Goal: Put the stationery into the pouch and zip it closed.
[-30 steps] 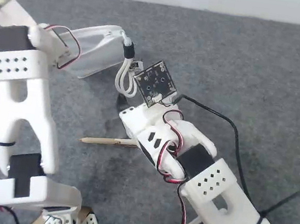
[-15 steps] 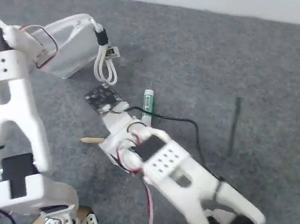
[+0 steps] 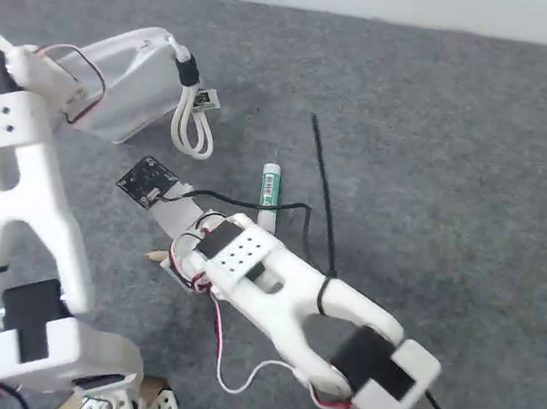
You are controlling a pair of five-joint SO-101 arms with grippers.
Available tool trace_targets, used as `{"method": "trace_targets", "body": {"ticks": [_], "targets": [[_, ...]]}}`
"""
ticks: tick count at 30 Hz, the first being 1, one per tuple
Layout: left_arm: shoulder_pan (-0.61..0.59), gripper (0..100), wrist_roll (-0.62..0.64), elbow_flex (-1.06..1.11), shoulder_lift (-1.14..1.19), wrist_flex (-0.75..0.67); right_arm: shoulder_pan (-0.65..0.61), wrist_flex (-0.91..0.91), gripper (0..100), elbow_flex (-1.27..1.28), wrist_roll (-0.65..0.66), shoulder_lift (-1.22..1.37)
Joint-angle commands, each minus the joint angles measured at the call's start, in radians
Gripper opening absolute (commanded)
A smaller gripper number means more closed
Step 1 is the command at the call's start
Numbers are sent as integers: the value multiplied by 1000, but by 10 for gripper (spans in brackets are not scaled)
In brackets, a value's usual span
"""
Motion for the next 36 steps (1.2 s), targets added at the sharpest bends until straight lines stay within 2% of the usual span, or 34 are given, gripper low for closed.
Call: {"method": "trace_targets", "body": {"ticks": [1,3,7,8,10,13,21,26,30,36], "targets": [[-9,9,11,-19,-25,-25,1,1,218,-77,31,25],[-9,9,11,-19,-25,-25,5,1,184,-80,75,53],[-9,9,11,-19,-23,-25,16,2,6,-83,110,82],[-9,9,11,-19,-23,-25,22,7,2,-80,110,81],[-9,9,11,-19,-23,-25,41,76,30,-83,110,68],[-9,9,11,-19,-21,-25,73,166,3,-84,110,18],[-9,9,11,-19,-21,-25,122,354,13,-78,110,-79],[-9,9,11,-19,-21,-25,97,423,165,-78,103,-62],[-9,9,11,-19,-21,-25,81,414,167,-83,101,-61],[-6,9,11,-19,-21,-26,68,269,129,-78,101,-59]]}}
